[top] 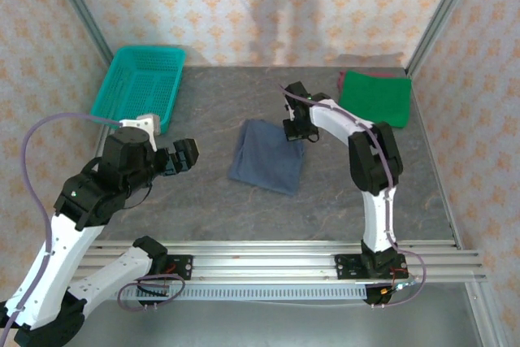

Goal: Fold and stack the t-shirts

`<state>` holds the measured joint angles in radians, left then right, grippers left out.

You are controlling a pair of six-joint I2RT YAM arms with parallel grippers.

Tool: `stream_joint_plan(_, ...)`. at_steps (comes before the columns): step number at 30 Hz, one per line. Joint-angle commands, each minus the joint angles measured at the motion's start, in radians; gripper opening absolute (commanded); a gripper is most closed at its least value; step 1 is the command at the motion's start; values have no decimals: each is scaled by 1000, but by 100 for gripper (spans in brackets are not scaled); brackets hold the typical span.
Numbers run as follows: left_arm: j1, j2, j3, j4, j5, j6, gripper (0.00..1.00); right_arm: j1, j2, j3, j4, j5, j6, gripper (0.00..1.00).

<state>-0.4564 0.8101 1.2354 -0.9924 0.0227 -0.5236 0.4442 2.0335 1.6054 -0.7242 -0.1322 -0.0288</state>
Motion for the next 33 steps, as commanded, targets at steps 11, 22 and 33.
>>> stream_joint_plan(11, 1, 76, -32, 130, 13, 12, 100, -94, -200, 109, 34, 337, -159, 0)
stream_joint_plan(22, 1, 72, -52, 113, -10, 22, 100, -150, -136, 307, 40, 370, -193, 0)
stream_joint_plan(33, 2, 52, -76, 98, -41, 23, 100, -201, -100, 466, 0, 354, -214, 0)
